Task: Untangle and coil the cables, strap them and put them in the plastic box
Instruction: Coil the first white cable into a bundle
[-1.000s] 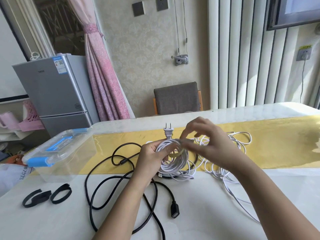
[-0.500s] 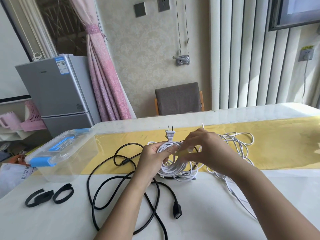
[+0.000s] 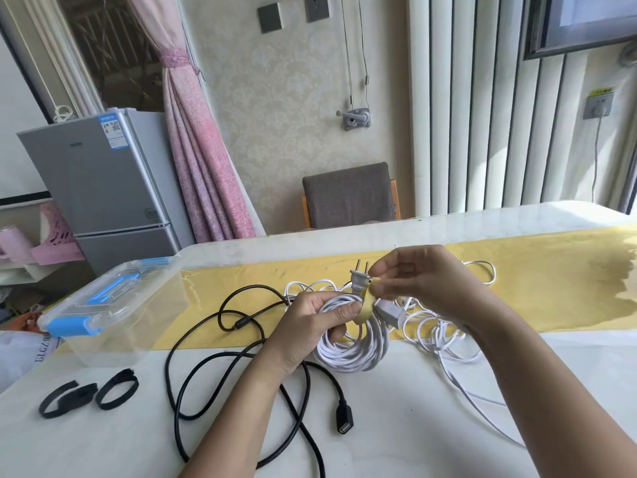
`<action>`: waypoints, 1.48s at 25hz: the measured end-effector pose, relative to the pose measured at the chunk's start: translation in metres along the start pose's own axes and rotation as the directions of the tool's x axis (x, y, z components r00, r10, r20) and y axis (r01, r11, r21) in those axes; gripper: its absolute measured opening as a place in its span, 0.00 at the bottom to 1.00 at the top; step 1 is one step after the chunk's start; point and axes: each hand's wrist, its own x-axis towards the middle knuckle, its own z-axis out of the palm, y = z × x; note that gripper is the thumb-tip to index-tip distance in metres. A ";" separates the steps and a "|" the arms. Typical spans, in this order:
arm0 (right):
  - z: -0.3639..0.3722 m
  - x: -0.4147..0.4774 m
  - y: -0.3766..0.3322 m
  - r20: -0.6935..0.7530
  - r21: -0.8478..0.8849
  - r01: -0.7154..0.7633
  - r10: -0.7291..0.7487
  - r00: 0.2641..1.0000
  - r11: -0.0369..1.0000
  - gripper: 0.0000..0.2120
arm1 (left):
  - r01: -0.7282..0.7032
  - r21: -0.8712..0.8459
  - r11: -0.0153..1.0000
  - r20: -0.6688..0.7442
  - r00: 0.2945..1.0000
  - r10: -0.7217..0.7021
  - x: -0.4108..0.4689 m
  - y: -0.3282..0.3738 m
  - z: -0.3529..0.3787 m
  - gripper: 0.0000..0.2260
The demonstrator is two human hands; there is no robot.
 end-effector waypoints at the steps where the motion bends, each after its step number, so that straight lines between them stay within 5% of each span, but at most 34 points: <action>1: 0.000 0.000 0.001 -0.017 0.028 -0.033 0.034 0.999 0.999 0.07 | -0.009 -0.004 1.000 0.003 1.000 0.009 0.000 0.000 0.000 0.11; 8: 0.003 0.001 0.006 -0.057 -0.030 -0.052 0.051 0.997 0.998 0.05 | -0.034 0.004 0.999 0.043 0.999 0.034 -0.002 0.003 0.000 0.09; 15: 0.005 -0.001 0.005 0.113 0.105 -0.071 0.059 0.992 0.992 0.03 | -0.031 -0.048 0.998 0.102 0.994 0.035 -0.001 0.001 -0.005 0.10; 22: 0.008 0.001 0.006 -0.006 -0.092 -0.004 0.003 1.000 0.996 0.03 | -0.112 0.014 0.994 -0.031 0.993 0.112 -0.001 0.003 0.002 0.07; 26: 0.003 0.002 0.007 0.061 -0.249 0.029 -0.015 0.998 0.968 0.04 | -0.139 0.106 0.985 -0.026 0.990 0.142 -0.001 0.002 0.006 0.08; 34: 0.007 0.001 0.006 0.067 -0.107 -0.009 0.017 0.998 0.994 0.02 | -0.179 0.082 0.980 0.024 0.984 0.178 -0.005 0.008 0.008 0.04; 37: 0.008 0.003 0.009 -0.062 -0.074 -0.024 0.019 0.998 0.997 0.04 | -0.215 0.073 0.974 -0.039 0.975 0.218 -0.004 0.007 0.011 0.03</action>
